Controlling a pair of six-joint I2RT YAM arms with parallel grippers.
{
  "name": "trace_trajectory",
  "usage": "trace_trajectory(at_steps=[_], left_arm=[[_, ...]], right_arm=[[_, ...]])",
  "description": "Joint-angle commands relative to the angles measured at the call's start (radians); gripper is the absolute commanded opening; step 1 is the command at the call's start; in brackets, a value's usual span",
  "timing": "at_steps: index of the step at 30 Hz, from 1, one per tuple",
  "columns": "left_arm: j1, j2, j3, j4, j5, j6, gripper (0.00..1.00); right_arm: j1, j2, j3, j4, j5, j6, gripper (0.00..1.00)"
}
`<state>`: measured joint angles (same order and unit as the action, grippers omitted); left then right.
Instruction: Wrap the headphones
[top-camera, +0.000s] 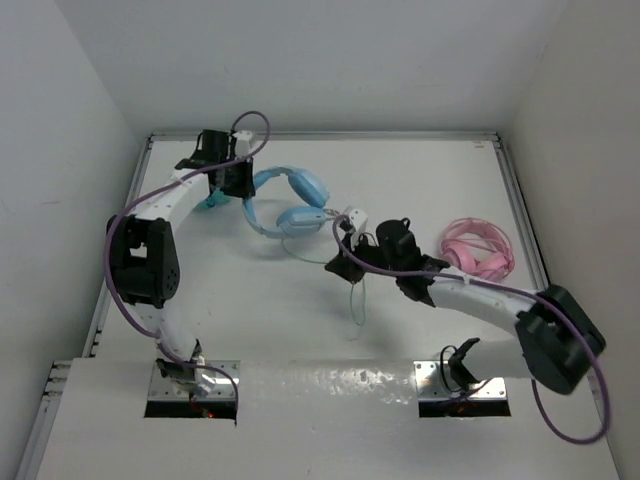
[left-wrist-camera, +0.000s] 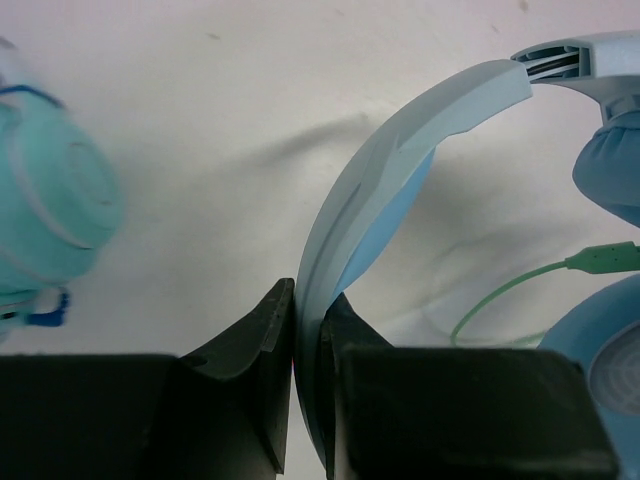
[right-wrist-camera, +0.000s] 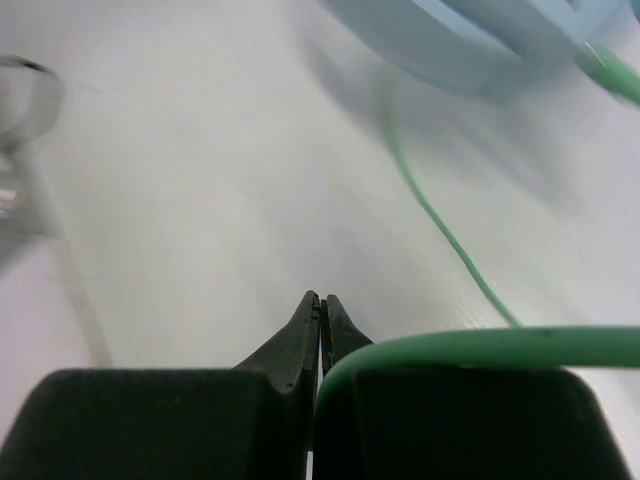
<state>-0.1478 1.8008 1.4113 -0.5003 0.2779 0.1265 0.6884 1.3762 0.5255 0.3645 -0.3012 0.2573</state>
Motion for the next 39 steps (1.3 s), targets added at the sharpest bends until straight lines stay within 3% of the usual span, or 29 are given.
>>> trace_trajectory(at_steps=[1, 4, 7, 11, 15, 17, 25, 30, 35, 39], left_arm=[[0.024, -0.061, 0.003, 0.166, -0.025, -0.108, 0.0], [0.017, -0.021, 0.029, 0.16, -0.039, -0.116, 0.0], [-0.01, 0.038, 0.069, 0.138, -0.075, -0.093, 0.0], [-0.1, 0.046, 0.052, 0.128, -0.112, -0.051, 0.0], [-0.186, 0.046, 0.029, 0.134, -0.07, -0.034, 0.0], [-0.2, 0.055, 0.035, 0.131, -0.045, -0.037, 0.0], [-0.254, 0.014, -0.021, 0.072, 0.044, 0.054, 0.0], [-0.272, -0.138, -0.1, 0.052, 0.083, 0.148, 0.0], [-0.321, -0.283, -0.166, 0.005, 0.125, 0.219, 0.0], [-0.342, -0.343, -0.152, -0.075, 0.198, 0.24, 0.0]], right_arm=[[0.045, -0.162, 0.178, -0.038, -0.263, -0.015, 0.0], [0.06, -0.245, 0.267, 0.137, -0.348, 0.049, 0.0], [0.06, -0.209, 0.457, 0.243, -0.304, 0.131, 0.0], [0.059, -0.093, 0.751, 0.183, -0.236, 0.117, 0.0], [0.057, 0.126, 1.049, 0.05, -0.014, 0.069, 0.0], [0.051, 0.187, 1.167, 0.065, 0.061, 0.085, 0.0], [-0.019, 0.368, 1.392, 0.152, 0.4, -0.041, 0.0], [-0.191, 0.422, 1.438, 0.137, 0.539, 0.019, 0.0], [-0.242, 0.549, 1.58, 0.059, 0.645, -0.091, 0.0], [-0.285, 0.623, 1.585, 0.037, 0.72, -0.13, 0.0]])
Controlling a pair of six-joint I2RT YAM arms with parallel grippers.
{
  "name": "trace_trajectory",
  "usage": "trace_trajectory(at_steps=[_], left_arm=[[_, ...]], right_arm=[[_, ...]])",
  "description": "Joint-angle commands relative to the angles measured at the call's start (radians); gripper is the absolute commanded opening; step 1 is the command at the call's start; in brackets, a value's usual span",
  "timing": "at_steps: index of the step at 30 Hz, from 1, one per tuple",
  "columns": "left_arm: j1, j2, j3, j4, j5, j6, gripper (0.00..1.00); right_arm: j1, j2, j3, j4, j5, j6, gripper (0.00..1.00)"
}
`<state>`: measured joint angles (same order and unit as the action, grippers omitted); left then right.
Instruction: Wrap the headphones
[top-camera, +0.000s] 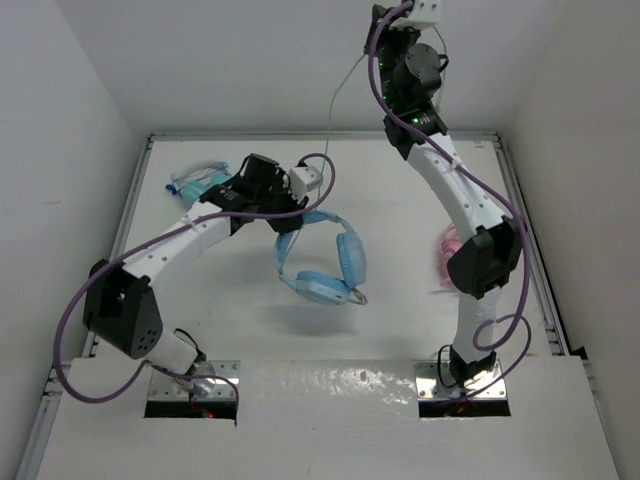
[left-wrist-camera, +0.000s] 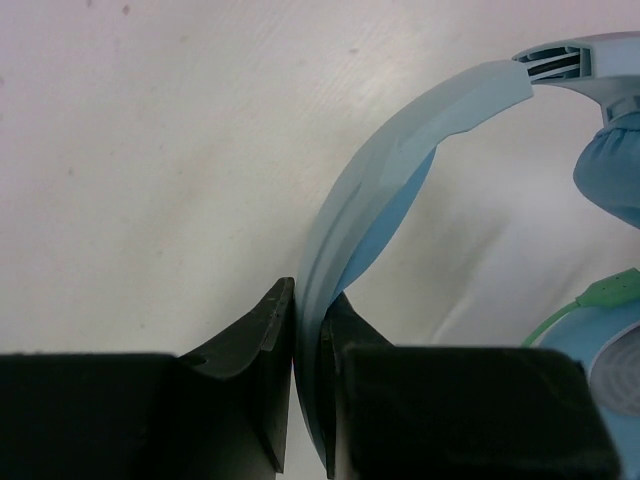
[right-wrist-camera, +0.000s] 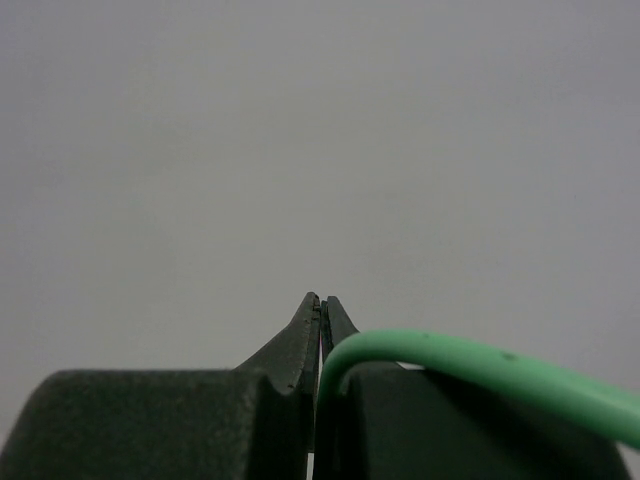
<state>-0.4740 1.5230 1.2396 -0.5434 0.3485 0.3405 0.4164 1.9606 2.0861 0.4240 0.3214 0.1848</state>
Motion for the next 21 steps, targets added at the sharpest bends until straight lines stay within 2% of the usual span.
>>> trace_trajectory(at_steps=[1, 6, 8, 11, 18, 21], left_arm=[[-0.015, -0.079, 0.021, -0.05, 0.127, 0.028, 0.0], [-0.015, -0.133, 0.037, -0.127, 0.113, 0.039, 0.0], [-0.015, -0.136, 0.038, -0.124, 0.017, -0.004, 0.0], [-0.014, -0.135, 0.038, -0.109, -0.092, -0.029, 0.0], [-0.014, -0.127, 0.078, -0.118, -0.164, -0.031, 0.0], [-0.014, -0.124, 0.087, -0.119, -0.192, -0.026, 0.0]], right_arm=[[-0.027, 0.038, 0.013, -0.021, 0.11, -0.033, 0.0], [-0.145, 0.018, -0.087, -0.037, 0.162, 0.09, 0.0], [-0.174, -0.017, -0.16, -0.034, 0.206, 0.145, 0.0], [-0.241, -0.089, -0.28, 0.01, 0.19, 0.214, 0.0], [-0.31, -0.19, -0.418, 0.058, 0.177, 0.205, 0.0], [-0.327, -0.2, -0.429, 0.053, 0.174, 0.203, 0.0]])
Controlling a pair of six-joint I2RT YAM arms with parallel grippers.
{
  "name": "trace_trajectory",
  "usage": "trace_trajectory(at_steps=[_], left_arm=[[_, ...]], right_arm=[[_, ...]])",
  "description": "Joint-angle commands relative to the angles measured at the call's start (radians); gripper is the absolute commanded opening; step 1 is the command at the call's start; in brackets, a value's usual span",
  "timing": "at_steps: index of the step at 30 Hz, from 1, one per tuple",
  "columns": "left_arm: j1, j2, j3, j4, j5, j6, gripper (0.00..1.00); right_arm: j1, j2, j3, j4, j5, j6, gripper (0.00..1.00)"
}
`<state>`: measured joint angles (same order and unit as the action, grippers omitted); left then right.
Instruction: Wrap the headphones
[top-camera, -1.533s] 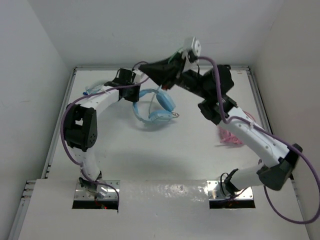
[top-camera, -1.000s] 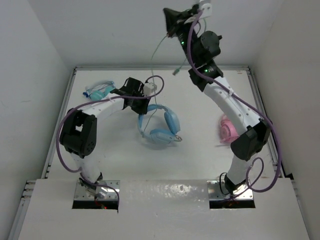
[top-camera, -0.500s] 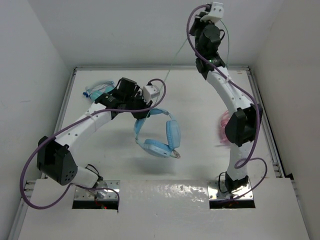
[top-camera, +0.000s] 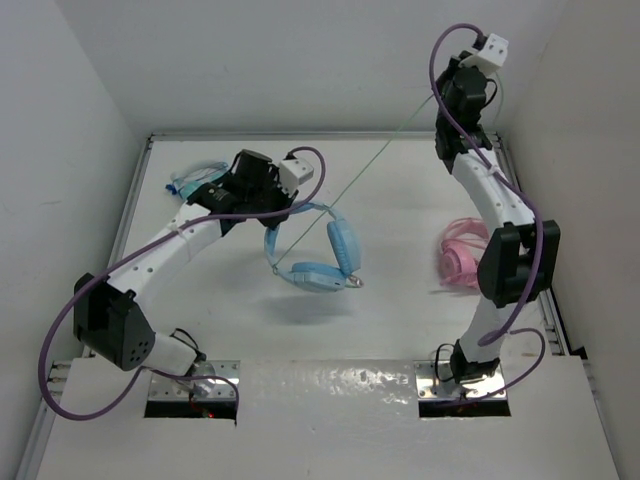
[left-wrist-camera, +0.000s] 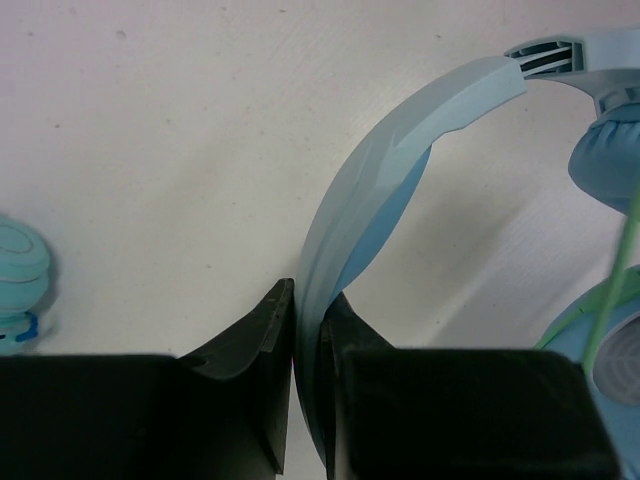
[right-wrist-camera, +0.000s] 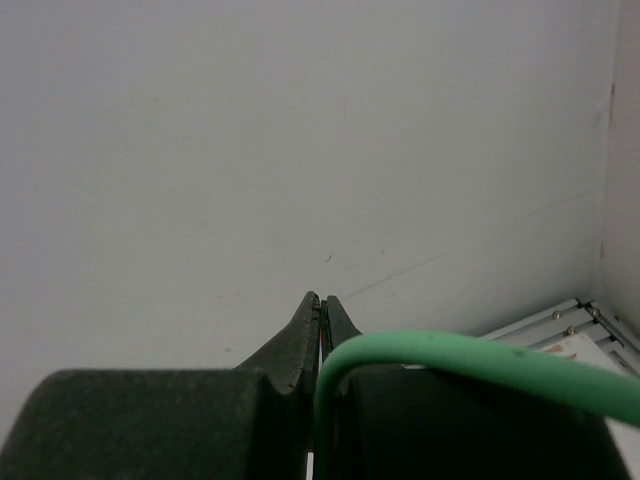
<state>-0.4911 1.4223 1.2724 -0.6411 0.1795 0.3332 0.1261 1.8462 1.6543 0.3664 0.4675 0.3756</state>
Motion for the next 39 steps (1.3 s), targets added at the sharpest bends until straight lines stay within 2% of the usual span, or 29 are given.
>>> trace_trajectory(at_steps=[1, 3, 6, 7, 10, 13, 15, 16, 18, 19, 21, 22, 23, 25, 27, 28, 31, 35, 39], left_arm=[[0.002, -0.023, 0.058, -0.023, -0.031, -0.016, 0.0], [0.003, -0.023, 0.077, -0.035, -0.026, -0.011, 0.0], [0.003, -0.019, 0.163, -0.101, 0.124, 0.003, 0.0], [0.005, -0.017, 0.198, -0.123, 0.22, 0.0, 0.0], [0.003, -0.016, 0.342, -0.202, 0.334, -0.013, 0.0], [0.008, -0.011, 0.478, -0.252, 0.365, -0.049, 0.0], [0.019, -0.008, 0.577, -0.265, 0.386, -0.075, 0.0], [0.037, -0.002, 0.614, -0.267, 0.408, -0.103, 0.0], [0.069, 0.024, 0.719, -0.266, 0.434, -0.137, 0.0], [0.116, 0.038, 0.752, -0.262, 0.474, -0.178, 0.0], [0.172, 0.068, 0.803, -0.226, 0.532, -0.232, 0.0], [0.233, 0.081, 0.809, -0.204, 0.588, -0.302, 0.0], [0.259, 0.092, 0.812, -0.16, 0.61, -0.333, 0.0], [0.339, 0.131, 0.799, -0.106, 0.668, -0.451, 0.0], [0.388, 0.164, 0.757, -0.016, 0.692, -0.514, 0.0], [0.425, 0.171, 0.737, 0.018, 0.707, -0.56, 0.0], [0.477, 0.194, 0.671, 0.112, 0.701, -0.605, 0.0], [0.539, 0.196, 0.547, 0.245, 0.701, -0.668, 0.0], [0.58, 0.193, 0.466, 0.31, 0.703, -0.701, 0.0]], right_arm=[[-0.04, -0.088, -0.005, 0.112, 0.025, 0.008, 0.0], [-0.043, -0.087, -0.013, 0.111, -0.007, -0.004, 0.0], [-0.039, -0.085, -0.066, 0.143, -0.137, -0.009, 0.0], [-0.036, -0.087, -0.126, 0.166, -0.153, -0.007, 0.0], [0.004, -0.094, -0.259, 0.284, -0.121, -0.004, 0.0], [0.041, -0.096, -0.39, 0.376, -0.109, 0.028, 0.0], [0.078, -0.107, -0.483, 0.498, -0.096, 0.054, 0.0], [0.09, -0.12, -0.593, 0.553, -0.087, 0.059, 0.0], [0.144, -0.13, -0.704, 0.744, -0.067, 0.062, 0.0], [0.165, -0.13, -0.8, 0.799, -0.055, 0.059, 0.0], [0.236, -0.131, -0.887, 0.954, -0.011, 0.054, 0.0], [0.262, -0.134, -0.978, 1.006, 0.006, 0.052, 0.0], [0.323, -0.136, -1.031, 1.149, 0.028, 0.022, 0.0], [0.403, -0.13, -1.164, 1.323, 0.075, -0.032, 0.0], [0.532, -0.171, -1.22, 1.319, 0.123, -0.137, 0.0], [0.608, -0.179, -1.235, 1.327, 0.114, -0.168, 0.0], [0.728, -0.185, -1.252, 1.327, 0.056, -0.311, 0.0], [0.839, -0.179, -1.249, 1.326, -0.004, -0.539, 0.0], [0.957, -0.159, -1.271, 1.324, -0.076, -0.745, 0.0]])
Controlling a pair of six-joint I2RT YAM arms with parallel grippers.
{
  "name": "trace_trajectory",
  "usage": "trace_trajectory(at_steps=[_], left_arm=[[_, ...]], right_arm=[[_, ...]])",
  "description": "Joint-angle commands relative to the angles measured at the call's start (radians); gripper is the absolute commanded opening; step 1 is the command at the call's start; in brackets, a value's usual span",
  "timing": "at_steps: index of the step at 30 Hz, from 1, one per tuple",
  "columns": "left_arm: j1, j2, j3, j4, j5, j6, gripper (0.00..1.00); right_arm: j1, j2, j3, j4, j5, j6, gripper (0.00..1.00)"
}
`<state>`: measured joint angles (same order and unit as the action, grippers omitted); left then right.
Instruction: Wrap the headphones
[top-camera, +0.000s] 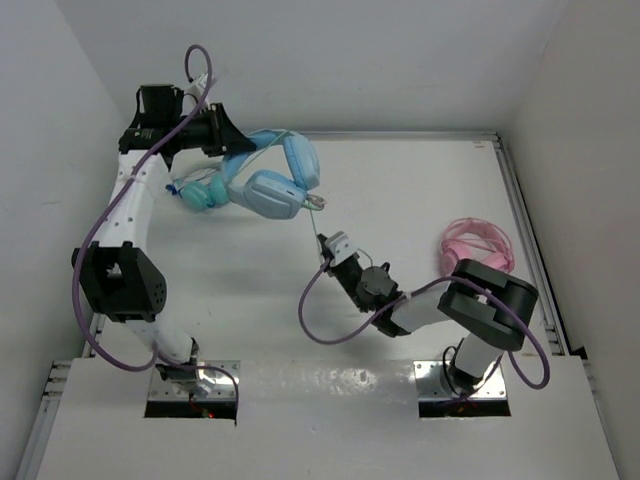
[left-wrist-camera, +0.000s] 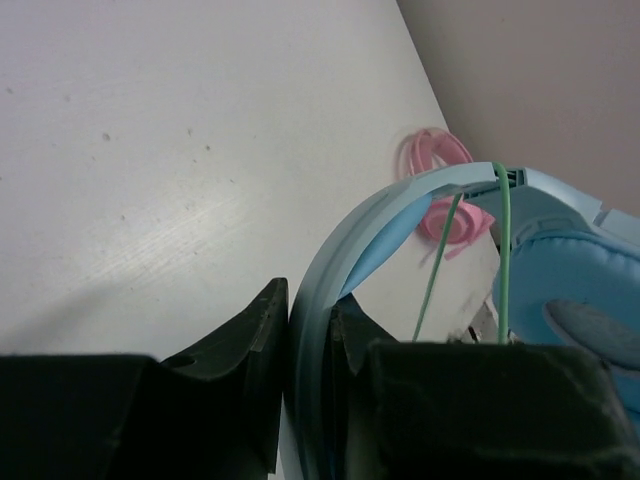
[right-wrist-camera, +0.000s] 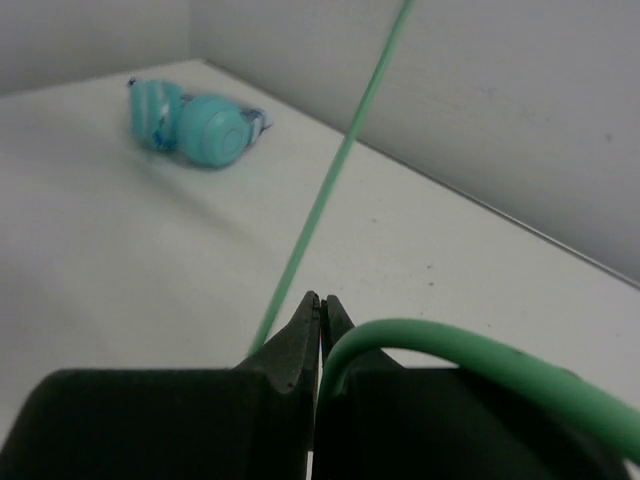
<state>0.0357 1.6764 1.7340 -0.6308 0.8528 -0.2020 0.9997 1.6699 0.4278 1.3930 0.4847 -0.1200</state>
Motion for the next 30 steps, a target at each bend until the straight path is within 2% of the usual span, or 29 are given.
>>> trace_trajectory(at_steps=[1, 4, 5, 8, 9, 11, 14, 15, 16, 17, 19, 20, 21, 22, 23, 24, 25, 26, 30], left_arm=[[0.056, -0.063, -0.01, 0.307, 0.022, -0.165, 0.0], [0.058, -0.069, -0.059, 0.328, 0.011, -0.166, 0.0], [0.058, -0.07, -0.085, 0.345, 0.015, -0.172, 0.0], [0.059, -0.082, -0.126, 0.352, 0.029, -0.165, 0.0], [0.059, -0.09, -0.137, 0.353, 0.025, -0.146, 0.0], [0.059, -0.118, -0.162, 0.35, -0.012, -0.119, 0.0], [0.058, -0.144, -0.16, 0.333, -0.017, -0.08, 0.0], [0.059, -0.15, -0.156, 0.329, -0.008, -0.077, 0.0], [0.059, -0.155, -0.148, 0.315, 0.008, -0.07, 0.0], [0.059, -0.167, -0.134, 0.31, 0.015, -0.062, 0.0], [0.059, -0.182, -0.126, 0.301, 0.028, -0.045, 0.0], [0.059, -0.197, -0.12, 0.295, 0.026, -0.037, 0.0], [0.059, -0.204, -0.116, 0.287, 0.026, -0.021, 0.0], [0.061, -0.208, -0.108, 0.27, 0.02, -0.014, 0.0], [0.059, -0.216, -0.094, 0.263, 0.015, -0.007, 0.0], [0.059, -0.218, -0.088, 0.258, 0.012, 0.001, 0.0], [0.059, -0.216, -0.074, 0.252, 0.002, 0.003, 0.0], [0.061, -0.213, -0.065, 0.252, 0.0, 0.001, 0.0], [0.067, -0.187, -0.018, 0.258, 0.006, -0.034, 0.0]], right_arm=[[0.126, 0.03, -0.04, 0.297, -0.083, -0.282, 0.01], [0.206, 0.098, 0.008, 0.296, -0.028, -0.383, 0.02], [0.224, 0.119, 0.026, 0.296, 0.041, -0.433, 0.03], [0.243, 0.157, 0.103, 0.276, 0.214, -0.432, 0.12], [0.24, 0.154, 0.129, 0.249, 0.242, -0.429, 0.12], [0.229, 0.124, 0.149, 0.094, 0.267, -0.409, 0.12], [0.221, 0.084, 0.183, -0.135, 0.239, -0.327, 0.19], [0.218, 0.071, 0.196, -0.184, 0.207, -0.295, 0.25], [0.205, 0.057, 0.206, -0.29, 0.184, -0.261, 0.43], [0.197, 0.044, 0.215, -0.343, 0.157, -0.188, 0.54], [0.163, -0.005, 0.235, -0.473, 0.073, -0.12, 0.7], [0.149, -0.025, 0.235, -0.497, 0.048, -0.051, 0.83], [0.134, -0.071, 0.229, -0.524, 0.019, -0.006, 0.89], [0.091, -0.1, 0.227, -0.596, -0.073, 0.041, 0.93], [0.065, -0.131, 0.224, -0.632, -0.134, 0.165, 0.99], [0.035, -0.157, 0.217, -0.664, -0.203, 0.222, 0.99], [-0.019, -0.201, 0.21, -0.693, -0.339, 0.267, 0.99], [-0.035, -0.219, 0.203, -0.698, -0.386, 0.311, 0.99], [-0.046, -0.262, 0.137, -0.715, -0.452, 0.257, 0.99]])
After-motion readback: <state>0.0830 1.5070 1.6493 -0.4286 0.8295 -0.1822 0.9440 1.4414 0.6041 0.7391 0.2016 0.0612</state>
